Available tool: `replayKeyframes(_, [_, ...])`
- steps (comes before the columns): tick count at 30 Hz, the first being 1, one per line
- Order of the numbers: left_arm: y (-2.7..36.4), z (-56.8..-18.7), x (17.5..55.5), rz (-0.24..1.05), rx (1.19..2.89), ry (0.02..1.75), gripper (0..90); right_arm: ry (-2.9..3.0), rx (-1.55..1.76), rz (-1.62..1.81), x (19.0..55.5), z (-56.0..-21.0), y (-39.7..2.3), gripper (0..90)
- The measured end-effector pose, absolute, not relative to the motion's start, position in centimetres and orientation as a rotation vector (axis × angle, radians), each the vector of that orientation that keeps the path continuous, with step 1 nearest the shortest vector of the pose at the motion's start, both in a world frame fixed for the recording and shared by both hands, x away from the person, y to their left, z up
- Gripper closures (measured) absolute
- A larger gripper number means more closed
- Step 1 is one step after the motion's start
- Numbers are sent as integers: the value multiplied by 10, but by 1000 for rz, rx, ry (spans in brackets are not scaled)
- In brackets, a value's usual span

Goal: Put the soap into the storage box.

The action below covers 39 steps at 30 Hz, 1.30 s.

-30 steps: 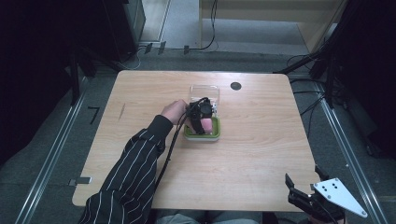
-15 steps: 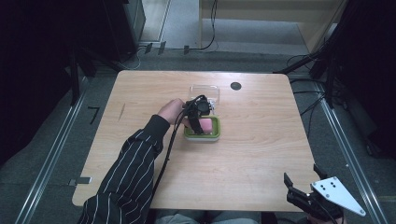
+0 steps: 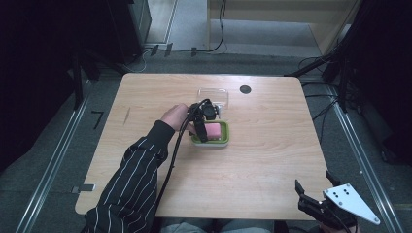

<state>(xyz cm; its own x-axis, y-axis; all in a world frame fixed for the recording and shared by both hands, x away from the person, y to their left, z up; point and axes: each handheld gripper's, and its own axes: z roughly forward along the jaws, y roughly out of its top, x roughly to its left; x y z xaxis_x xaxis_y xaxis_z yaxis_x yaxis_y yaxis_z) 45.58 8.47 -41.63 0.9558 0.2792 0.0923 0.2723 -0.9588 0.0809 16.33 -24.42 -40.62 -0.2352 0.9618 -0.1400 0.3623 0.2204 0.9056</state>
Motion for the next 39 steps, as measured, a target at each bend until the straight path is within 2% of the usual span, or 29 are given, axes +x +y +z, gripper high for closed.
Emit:
replayKeyframes(14, [102, -414, 440, 187, 3051, 569, 38, 1740, 1234, 1010, 166, -406, -242, 136])
replayKeyframes(39, [163, -428, 386, 249, 2999, 891, 31, 1755, 1211, 1028, 171, -406, -237, 136])
